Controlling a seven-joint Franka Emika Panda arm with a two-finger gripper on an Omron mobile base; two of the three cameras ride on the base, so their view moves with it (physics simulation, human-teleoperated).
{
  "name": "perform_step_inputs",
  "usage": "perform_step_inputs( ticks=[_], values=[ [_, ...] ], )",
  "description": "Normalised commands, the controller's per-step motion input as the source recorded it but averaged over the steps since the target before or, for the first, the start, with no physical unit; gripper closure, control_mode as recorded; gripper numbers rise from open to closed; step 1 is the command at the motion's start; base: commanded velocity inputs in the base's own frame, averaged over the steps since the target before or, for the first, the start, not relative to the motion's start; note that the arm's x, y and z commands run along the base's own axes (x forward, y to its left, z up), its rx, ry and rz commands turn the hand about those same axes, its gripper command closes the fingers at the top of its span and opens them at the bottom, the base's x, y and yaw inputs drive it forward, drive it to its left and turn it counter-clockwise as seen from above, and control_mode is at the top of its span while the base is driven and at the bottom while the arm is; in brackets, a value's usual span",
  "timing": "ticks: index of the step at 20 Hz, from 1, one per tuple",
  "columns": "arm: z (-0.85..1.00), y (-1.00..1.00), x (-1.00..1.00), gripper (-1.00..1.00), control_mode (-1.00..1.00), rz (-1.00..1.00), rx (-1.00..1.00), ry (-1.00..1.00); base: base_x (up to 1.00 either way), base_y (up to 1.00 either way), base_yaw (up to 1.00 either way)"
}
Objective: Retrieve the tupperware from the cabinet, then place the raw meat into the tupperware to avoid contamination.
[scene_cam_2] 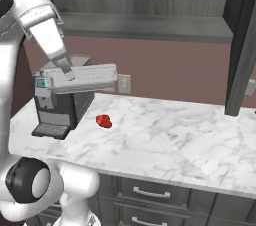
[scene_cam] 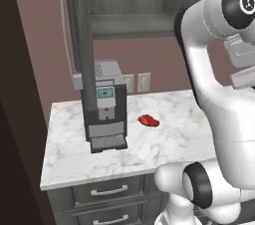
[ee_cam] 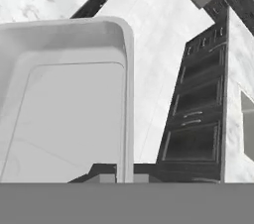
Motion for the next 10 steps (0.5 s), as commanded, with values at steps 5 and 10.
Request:
perform_step_inputs(
  ticks=[5, 10],
  values=[
    [-0.51, -0.02, -0.12, 1.00, -1.00, -0.08, 0.16, -0.36, 0.00, 0.00, 0.00],
    [-0.55, -0.11, 0.00, 1.00, -1.00, -0.06, 0.11, -0.43, 0.00, 0.00, 0.00]
  ],
)
